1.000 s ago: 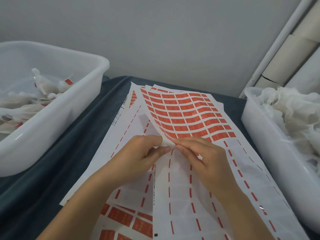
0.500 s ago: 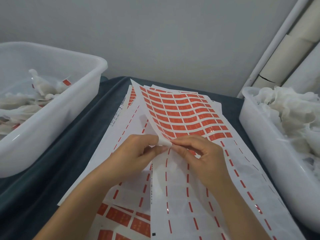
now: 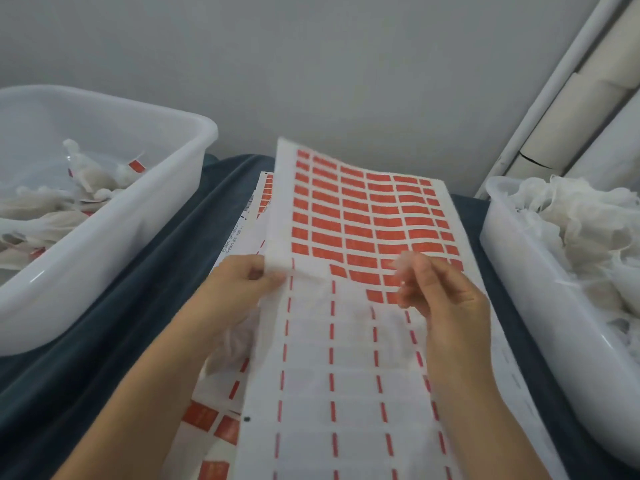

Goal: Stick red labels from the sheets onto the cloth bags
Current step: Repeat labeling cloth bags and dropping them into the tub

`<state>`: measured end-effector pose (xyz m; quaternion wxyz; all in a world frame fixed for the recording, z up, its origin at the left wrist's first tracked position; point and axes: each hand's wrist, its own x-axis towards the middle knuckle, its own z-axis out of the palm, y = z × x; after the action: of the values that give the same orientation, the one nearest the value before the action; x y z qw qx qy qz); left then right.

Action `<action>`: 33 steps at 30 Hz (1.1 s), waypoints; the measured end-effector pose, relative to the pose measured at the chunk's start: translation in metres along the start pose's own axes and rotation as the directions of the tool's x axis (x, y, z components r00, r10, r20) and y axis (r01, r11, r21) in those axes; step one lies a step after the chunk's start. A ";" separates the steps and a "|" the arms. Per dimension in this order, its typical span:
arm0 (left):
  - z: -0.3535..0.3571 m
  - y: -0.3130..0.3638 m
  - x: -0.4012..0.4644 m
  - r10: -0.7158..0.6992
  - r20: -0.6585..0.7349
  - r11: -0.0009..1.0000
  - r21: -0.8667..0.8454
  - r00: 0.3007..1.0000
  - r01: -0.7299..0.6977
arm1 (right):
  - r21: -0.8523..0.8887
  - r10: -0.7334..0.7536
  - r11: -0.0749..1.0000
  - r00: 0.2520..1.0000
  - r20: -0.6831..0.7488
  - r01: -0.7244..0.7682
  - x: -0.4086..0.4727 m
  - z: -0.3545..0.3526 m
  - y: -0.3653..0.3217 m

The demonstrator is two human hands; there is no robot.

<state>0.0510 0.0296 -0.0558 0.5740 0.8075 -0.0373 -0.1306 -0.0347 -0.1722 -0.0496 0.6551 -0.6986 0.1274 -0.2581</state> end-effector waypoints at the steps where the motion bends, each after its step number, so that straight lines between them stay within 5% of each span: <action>1: -0.001 -0.001 0.002 -0.027 -0.116 0.998 0.045 0.993 0.032 | -0.019 0.002 1.000 1.000 0.025 -0.001 -0.001 0.000 -0.001; 3: 0.002 -0.002 0.004 -0.025 -0.333 0.977 0.193 0.942 0.094 | -0.069 -0.008 0.998 0.996 0.090 0.014 -0.003 0.000 -0.003; 5: 0.007 0.003 -0.001 0.081 -0.399 0.974 0.226 0.913 0.012 | -0.129 -0.035 0.990 0.987 0.156 0.056 -0.005 0.002 -0.005; 9: 0.023 0.016 -0.017 0.227 -0.102 0.973 0.069 0.968 -0.221 | -0.171 -0.052 0.980 0.959 0.279 0.103 -0.009 0.004 -0.007; 13: 0.032 0.027 -0.032 0.214 0.128 0.955 -0.238 0.968 -0.180 | -0.311 -0.025 0.943 0.956 0.292 0.120 -0.013 0.011 -0.005; 20: 0.033 0.023 -0.034 0.320 0.144 0.925 -0.263 0.937 -0.275 | -0.385 0.086 0.919 0.913 0.398 0.081 -0.027 0.026 0.001; 27: 0.034 0.018 -0.035 0.446 0.175 0.891 -0.183 0.878 -0.416 | -0.134 0.207 0.977 0.883 0.422 -0.165 -0.028 0.026 -0.002; 33: 0.030 0.025 -0.033 0.284 0.191 0.954 -0.150 0.940 -0.258 | -0.070 0.191 0.981 0.957 0.219 -0.180 -0.023 0.019 -0.007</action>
<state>0.0136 0.0004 -0.0356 0.6281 0.7393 -0.2006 -0.1369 -0.0450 -0.1432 -0.0469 0.6691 -0.7243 0.1237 -0.1118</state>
